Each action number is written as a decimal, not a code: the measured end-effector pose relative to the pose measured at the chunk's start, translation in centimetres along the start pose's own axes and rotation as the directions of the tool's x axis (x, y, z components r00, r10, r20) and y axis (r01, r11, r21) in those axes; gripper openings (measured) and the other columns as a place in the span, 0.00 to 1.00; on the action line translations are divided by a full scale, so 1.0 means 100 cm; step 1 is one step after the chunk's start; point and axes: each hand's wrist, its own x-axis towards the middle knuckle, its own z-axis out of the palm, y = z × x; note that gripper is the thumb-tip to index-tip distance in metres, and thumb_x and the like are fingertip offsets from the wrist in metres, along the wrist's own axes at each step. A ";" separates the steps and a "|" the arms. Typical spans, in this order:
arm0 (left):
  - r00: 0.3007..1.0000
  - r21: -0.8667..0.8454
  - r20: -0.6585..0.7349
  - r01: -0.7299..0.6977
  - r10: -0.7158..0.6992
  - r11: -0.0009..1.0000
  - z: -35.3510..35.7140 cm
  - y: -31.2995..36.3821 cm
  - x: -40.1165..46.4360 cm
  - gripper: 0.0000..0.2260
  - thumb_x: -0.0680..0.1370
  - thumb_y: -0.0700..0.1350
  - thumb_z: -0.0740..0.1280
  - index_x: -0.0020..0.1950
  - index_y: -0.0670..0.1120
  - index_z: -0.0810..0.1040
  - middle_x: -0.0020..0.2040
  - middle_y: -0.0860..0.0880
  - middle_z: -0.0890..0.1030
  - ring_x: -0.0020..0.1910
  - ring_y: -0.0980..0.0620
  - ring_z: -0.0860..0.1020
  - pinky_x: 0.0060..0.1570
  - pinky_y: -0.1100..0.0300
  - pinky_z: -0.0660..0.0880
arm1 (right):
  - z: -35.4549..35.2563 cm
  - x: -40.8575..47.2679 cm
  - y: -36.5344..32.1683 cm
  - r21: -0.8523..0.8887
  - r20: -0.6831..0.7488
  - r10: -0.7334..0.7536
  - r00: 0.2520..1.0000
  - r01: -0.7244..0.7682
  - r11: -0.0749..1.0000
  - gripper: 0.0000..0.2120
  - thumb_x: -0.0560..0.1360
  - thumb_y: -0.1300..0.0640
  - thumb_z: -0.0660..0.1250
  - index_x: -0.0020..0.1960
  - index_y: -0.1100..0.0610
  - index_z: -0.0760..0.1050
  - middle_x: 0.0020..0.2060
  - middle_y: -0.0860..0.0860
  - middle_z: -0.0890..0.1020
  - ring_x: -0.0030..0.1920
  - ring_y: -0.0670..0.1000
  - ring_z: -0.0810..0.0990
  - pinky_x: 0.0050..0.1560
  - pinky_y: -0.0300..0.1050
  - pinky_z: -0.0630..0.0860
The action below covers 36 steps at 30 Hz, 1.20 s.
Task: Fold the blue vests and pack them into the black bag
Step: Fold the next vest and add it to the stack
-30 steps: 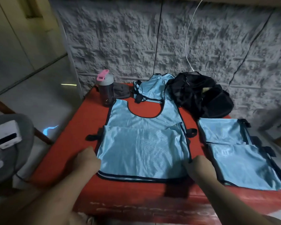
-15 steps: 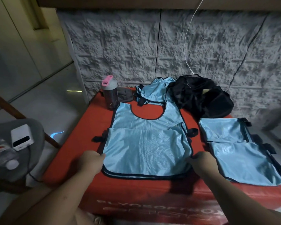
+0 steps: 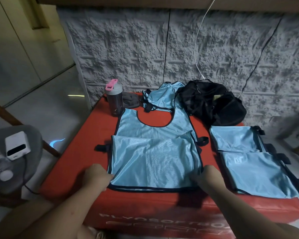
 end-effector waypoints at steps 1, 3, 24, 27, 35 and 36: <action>1.000 0.052 -0.003 -0.019 0.019 0.998 0.000 -0.001 0.001 0.15 0.70 0.47 0.77 0.32 0.41 0.77 0.28 0.45 0.81 0.26 0.46 0.82 0.23 0.62 0.71 | 0.002 -0.001 -0.001 0.004 0.005 0.008 1.000 -0.008 1.000 0.19 0.68 0.41 0.75 0.41 0.57 0.76 0.34 0.51 0.79 0.35 0.55 0.78 0.33 0.43 0.69; 0.999 0.116 0.002 -0.052 0.052 0.992 0.000 -0.002 0.003 0.15 0.71 0.50 0.76 0.31 0.44 0.76 0.32 0.47 0.81 0.32 0.46 0.81 0.25 0.62 0.67 | 0.006 -0.001 -0.003 0.022 -0.001 0.003 1.000 -0.003 1.000 0.18 0.70 0.43 0.74 0.37 0.56 0.74 0.31 0.51 0.77 0.33 0.55 0.77 0.33 0.43 0.68; 0.937 -0.350 -0.140 -0.349 0.320 0.869 -0.034 -0.004 -0.025 0.06 0.78 0.37 0.72 0.41 0.44 0.81 0.40 0.42 0.82 0.36 0.45 0.81 0.27 0.59 0.76 | -0.043 -0.030 0.004 0.758 -0.127 0.030 0.991 0.078 0.647 0.16 0.68 0.72 0.73 0.40 0.54 0.70 0.29 0.54 0.73 0.29 0.52 0.69 0.30 0.48 0.67; 0.924 -0.350 -0.096 -0.379 0.370 0.856 -0.040 -0.007 -0.026 0.06 0.77 0.37 0.72 0.42 0.46 0.84 0.39 0.47 0.85 0.38 0.48 0.82 0.36 0.57 0.78 | -0.051 -0.034 0.008 0.759 -0.028 -0.018 0.999 0.033 0.650 0.06 0.71 0.71 0.74 0.38 0.64 0.79 0.29 0.58 0.76 0.28 0.53 0.69 0.31 0.47 0.67; 0.830 -0.164 -0.132 -0.557 0.541 0.814 -0.045 -0.005 -0.021 0.25 0.68 0.26 0.68 0.52 0.55 0.80 0.48 0.52 0.81 0.44 0.53 0.81 0.43 0.59 0.77 | -0.081 -0.036 0.004 0.640 0.161 -0.242 0.957 0.086 0.764 0.23 0.54 0.70 0.69 0.49 0.63 0.84 0.32 0.54 0.81 0.33 0.49 0.77 0.32 0.39 0.71; 0.823 -0.152 -0.172 -0.566 0.542 0.810 -0.044 -0.002 -0.020 0.23 0.69 0.27 0.70 0.49 0.56 0.80 0.46 0.52 0.81 0.42 0.53 0.80 0.43 0.58 0.76 | -0.079 -0.032 0.004 0.522 0.126 -0.253 0.959 0.153 0.839 0.24 0.54 0.70 0.72 0.49 0.60 0.85 0.31 0.52 0.81 0.32 0.48 0.76 0.32 0.40 0.71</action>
